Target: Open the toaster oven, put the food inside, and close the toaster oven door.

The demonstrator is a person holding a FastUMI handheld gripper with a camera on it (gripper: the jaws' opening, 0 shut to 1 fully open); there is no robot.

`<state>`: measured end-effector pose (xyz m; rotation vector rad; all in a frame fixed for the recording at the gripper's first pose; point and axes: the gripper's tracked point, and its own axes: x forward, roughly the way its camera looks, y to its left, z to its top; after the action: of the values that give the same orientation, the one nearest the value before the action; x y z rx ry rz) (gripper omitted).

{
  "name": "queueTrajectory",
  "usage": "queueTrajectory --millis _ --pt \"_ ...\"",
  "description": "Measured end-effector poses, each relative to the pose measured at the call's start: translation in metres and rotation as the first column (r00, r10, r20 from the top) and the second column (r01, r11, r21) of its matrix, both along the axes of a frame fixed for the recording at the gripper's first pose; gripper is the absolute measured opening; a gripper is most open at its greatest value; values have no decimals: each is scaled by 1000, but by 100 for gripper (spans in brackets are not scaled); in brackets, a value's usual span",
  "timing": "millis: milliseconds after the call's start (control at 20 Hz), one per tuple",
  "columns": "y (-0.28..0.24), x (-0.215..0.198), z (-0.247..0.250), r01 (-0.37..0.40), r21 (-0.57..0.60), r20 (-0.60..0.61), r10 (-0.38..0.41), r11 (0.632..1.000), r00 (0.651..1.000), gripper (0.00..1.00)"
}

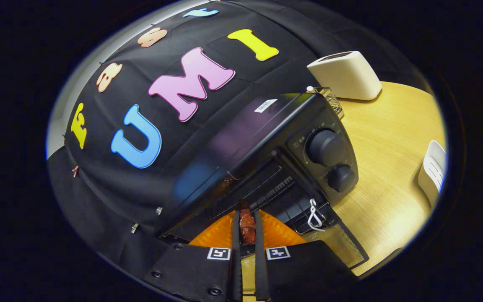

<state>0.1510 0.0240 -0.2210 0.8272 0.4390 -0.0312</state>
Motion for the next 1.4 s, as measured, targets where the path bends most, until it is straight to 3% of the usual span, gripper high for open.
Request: queueTrajectory --millis 200,450,600,650,800,1000,1250,1400 --pt "0 17 -9 85 30 8 -85 996 996 16" --pt "2 17 -14 95 -66 1 -95 993 995 21" --pt "-5 8 -16 90 -160 -4 -92 983 996 42" --pt "-5 3 -17 65 -189 -12 -69 980 998 48" --pt "2 -11 -17 -13 -258 -39 3 966 999 93" --pt "17 -41 -9 -127 -345 -68 110 930 992 98" --pt "26 -87 -4 -276 -453 -151 233 848 961 98" --pt "31 -123 -16 -372 -502 -227 297 780 928 98"
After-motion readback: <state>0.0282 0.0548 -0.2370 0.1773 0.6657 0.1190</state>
